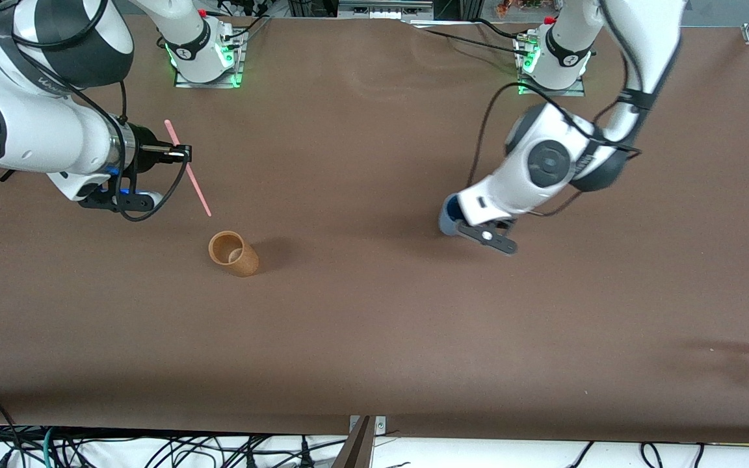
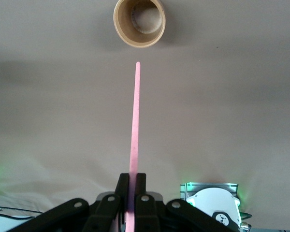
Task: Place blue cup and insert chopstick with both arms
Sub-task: 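Carry the blue cup with the left gripper toward the table middle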
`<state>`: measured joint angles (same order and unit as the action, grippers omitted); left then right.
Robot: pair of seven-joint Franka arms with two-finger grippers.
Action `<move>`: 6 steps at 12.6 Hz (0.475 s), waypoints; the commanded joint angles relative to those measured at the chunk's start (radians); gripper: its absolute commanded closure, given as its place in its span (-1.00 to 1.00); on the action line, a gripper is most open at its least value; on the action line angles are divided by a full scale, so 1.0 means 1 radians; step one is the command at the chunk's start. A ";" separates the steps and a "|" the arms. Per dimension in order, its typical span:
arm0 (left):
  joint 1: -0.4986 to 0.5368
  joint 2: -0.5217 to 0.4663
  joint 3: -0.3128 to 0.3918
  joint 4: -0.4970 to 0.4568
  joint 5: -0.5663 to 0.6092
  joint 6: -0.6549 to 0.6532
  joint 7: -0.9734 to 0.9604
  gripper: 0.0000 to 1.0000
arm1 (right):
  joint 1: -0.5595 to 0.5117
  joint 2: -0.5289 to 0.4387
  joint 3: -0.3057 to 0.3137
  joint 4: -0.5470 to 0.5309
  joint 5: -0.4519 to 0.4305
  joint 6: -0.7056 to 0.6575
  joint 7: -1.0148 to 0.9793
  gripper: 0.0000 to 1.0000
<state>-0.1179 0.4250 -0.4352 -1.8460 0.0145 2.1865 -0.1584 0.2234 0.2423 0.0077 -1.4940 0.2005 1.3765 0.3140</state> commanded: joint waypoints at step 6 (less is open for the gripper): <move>-0.112 0.179 0.012 0.085 -0.004 0.170 -0.091 -0.99 | -0.006 0.000 0.009 -0.015 -0.001 0.035 0.014 0.99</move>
<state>-0.1990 0.5877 -0.4317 -1.8082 0.0145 2.3602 -0.2028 0.2233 0.2548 0.0083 -1.4972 0.2004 1.4011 0.3143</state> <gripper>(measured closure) 0.877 0.916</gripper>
